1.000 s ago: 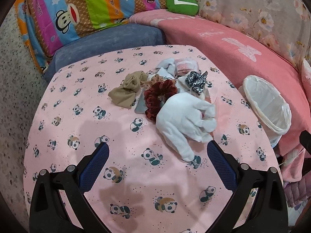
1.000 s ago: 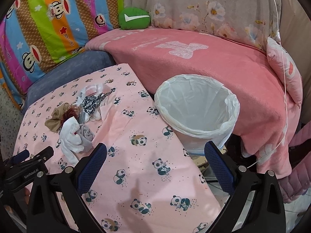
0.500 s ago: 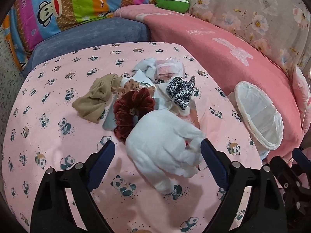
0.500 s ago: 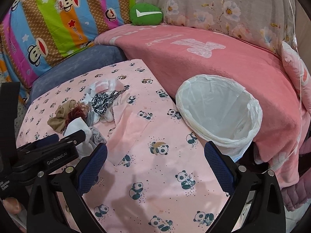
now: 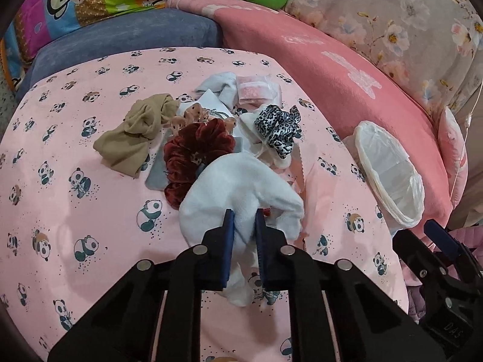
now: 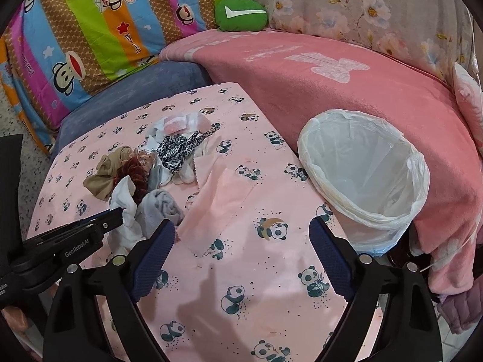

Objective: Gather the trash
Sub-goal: 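Grasp the white glove with the left tool while the right tool grasps the grey sock, then carry the grey sock into the wastebasket and open the right tool while the left tool holds the glove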

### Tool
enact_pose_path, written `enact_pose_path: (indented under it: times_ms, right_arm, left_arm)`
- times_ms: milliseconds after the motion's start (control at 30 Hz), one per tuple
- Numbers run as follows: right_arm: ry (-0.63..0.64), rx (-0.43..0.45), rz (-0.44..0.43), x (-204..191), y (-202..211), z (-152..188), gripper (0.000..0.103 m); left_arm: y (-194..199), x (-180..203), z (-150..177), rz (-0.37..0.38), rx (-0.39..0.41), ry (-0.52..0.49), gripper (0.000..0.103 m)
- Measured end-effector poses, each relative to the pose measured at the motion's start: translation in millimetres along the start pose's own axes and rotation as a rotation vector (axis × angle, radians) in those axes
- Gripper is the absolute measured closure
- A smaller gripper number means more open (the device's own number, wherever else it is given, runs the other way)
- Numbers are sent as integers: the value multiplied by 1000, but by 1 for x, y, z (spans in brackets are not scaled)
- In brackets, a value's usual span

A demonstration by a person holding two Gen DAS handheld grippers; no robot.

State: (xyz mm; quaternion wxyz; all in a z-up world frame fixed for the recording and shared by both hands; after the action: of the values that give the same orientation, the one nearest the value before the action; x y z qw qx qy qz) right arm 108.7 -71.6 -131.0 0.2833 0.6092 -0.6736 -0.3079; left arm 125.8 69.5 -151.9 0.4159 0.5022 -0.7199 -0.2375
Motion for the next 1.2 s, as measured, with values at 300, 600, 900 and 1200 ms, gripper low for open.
enact_pose_path:
  times_ms: [300,600,900,1200]
  right_arm:
    - [44,-39,-110,-40,-12,-2,24]
    - [88,-85,-182,-87,-42,-3,35]
    - [128,-143,-153,-106,-78,2,39]
    - [92,-157,-206,-100,-77,3,79]
  left_arm:
    - [26,-20,-11,-22,52,29,91]
    - [39,-44,-19,-31,71,52,91]
    - [31,-72,-10,-65,40,79,91]
    - [32,-68,-10,-67,47,61,91]
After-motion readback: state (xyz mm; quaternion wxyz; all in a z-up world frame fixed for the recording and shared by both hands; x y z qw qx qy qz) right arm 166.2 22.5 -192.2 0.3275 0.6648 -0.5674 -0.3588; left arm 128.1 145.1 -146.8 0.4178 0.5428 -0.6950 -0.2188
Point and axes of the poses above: each gripper's, at about its wrist camera, not at the fingertips, and y roughly against the way its jaws point, x to its right, z to its underside, the point moved 8 cm from there along -y, roughly the way its jaws point, and after that the axes turned 6 degrees about z, right-handed, at the moved point
